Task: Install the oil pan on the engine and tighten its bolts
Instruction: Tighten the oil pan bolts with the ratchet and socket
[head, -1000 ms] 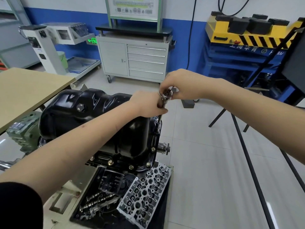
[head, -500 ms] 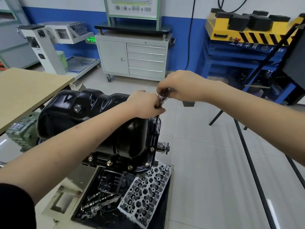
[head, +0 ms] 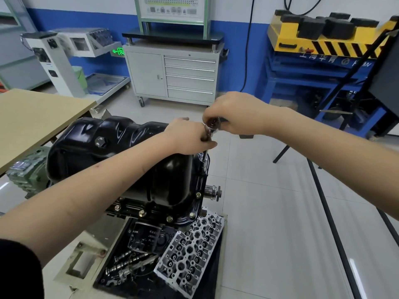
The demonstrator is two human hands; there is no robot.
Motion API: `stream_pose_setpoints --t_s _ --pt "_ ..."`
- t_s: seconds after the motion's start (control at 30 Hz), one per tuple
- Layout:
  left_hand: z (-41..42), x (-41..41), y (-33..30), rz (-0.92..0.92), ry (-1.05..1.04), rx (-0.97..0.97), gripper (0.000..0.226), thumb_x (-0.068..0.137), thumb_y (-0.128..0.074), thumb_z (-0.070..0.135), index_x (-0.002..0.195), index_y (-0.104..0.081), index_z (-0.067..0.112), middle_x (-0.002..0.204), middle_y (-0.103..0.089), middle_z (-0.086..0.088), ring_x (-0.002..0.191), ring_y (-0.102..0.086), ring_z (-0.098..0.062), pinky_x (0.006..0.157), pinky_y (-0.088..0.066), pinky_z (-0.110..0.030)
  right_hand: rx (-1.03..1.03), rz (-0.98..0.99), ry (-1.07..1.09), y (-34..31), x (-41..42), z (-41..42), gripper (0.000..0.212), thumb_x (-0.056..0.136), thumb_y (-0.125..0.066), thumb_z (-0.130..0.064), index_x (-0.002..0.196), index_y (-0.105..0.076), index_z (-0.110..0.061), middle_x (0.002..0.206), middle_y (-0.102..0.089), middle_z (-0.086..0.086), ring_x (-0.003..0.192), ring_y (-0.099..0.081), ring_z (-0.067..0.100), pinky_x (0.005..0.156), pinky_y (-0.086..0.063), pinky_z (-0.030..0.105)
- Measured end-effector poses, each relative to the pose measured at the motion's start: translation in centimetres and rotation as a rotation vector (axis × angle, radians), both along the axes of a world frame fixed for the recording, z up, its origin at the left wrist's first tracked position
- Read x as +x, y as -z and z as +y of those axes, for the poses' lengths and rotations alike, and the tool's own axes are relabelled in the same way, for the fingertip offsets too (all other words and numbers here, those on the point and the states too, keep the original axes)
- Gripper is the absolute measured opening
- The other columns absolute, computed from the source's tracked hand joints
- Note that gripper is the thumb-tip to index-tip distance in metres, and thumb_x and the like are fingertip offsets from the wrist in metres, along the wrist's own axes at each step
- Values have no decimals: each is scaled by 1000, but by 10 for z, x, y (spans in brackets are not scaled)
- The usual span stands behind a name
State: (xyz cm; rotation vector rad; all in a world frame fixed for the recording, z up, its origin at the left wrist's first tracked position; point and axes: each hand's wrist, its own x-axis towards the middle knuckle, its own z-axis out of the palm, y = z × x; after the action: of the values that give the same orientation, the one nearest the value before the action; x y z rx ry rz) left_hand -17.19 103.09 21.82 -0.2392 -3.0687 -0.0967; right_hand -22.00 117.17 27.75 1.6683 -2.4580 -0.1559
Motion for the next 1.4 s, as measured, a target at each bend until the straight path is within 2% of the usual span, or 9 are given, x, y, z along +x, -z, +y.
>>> stream_pose_setpoints --t_s 0.27,0.4,0.53,0.67,0.8,1.0,1.13,1.23,1.4 --pt "1 -1 0 73 -7 -21 36 92 -39 46 75 -54 18 77 -60 -3 88 -56 -28 86 -38 -30 -12 -122 212 -3 4 -1 50 75 -61 -55 68 -52 -6 56 -49 2 53 -39 14 44 -23 25" --pt "0 -1 2 58 15 -23 43 93 -40 43 56 -39 19 63 -45 2 79 -47 -26 77 -31 -28 21 -119 103 -8 5 3 15 82 -65 -30 88 -59 -18 76 -53 -8 76 -42 13 56 -33 27" --pt "0 -1 2 21 13 -25 46 93 -40 41 52 -33 22 56 -36 10 74 -39 -18 104 -24 -32 16 -49 55 -6 1 -1 23 86 -60 -17 108 -59 -21 87 -51 -10 82 -36 8 66 -32 27" --pt "1 -1 2 66 -8 1 50 88 -45 53 52 -34 21 52 -38 8 66 -41 -20 74 -30 -28 80 -84 132 -11 -1 -1 28 77 -67 -41 89 -57 -18 71 -55 -13 72 -44 13 52 -31 25" --pt "1 -2 1 56 -12 -1 49 89 -44 51 53 -34 20 53 -36 8 72 -42 -23 69 -31 -28 21 -205 148 -6 0 6 29 79 -64 -41 85 -56 -14 76 -63 -2 72 -51 17 52 -35 25" --pt "-1 0 0 -3 25 -5 46 91 -42 48 53 -35 22 53 -41 10 69 -45 -19 98 -28 -31 18 -93 35 -6 2 2 22 84 -63 -24 106 -59 -22 85 -46 -14 83 -39 7 69 -34 27" --pt "2 0 0 53 -3 22 50 90 -44 50 52 -40 18 50 -39 5 65 -43 -22 71 -29 -27 81 12 175 -7 -1 1 38 77 -61 -53 79 -56 -15 64 -50 -8 68 -47 18 50 -29 25" --pt "2 0 0 77 -7 22 41 92 -42 44 62 -49 18 54 -37 6 71 -43 -25 66 -29 -27 17 -187 271 -4 -1 3 49 77 -56 -57 68 -57 -9 55 -59 -1 54 -54 13 42 -32 20" --pt "1 2 0 76 41 -1 40 92 -42 42 61 -45 17 53 -38 4 71 -43 -27 70 -27 -27 0 -182 133 -8 1 7 19 84 -63 -18 102 -62 -18 85 -56 -9 83 -52 13 76 -49 36"
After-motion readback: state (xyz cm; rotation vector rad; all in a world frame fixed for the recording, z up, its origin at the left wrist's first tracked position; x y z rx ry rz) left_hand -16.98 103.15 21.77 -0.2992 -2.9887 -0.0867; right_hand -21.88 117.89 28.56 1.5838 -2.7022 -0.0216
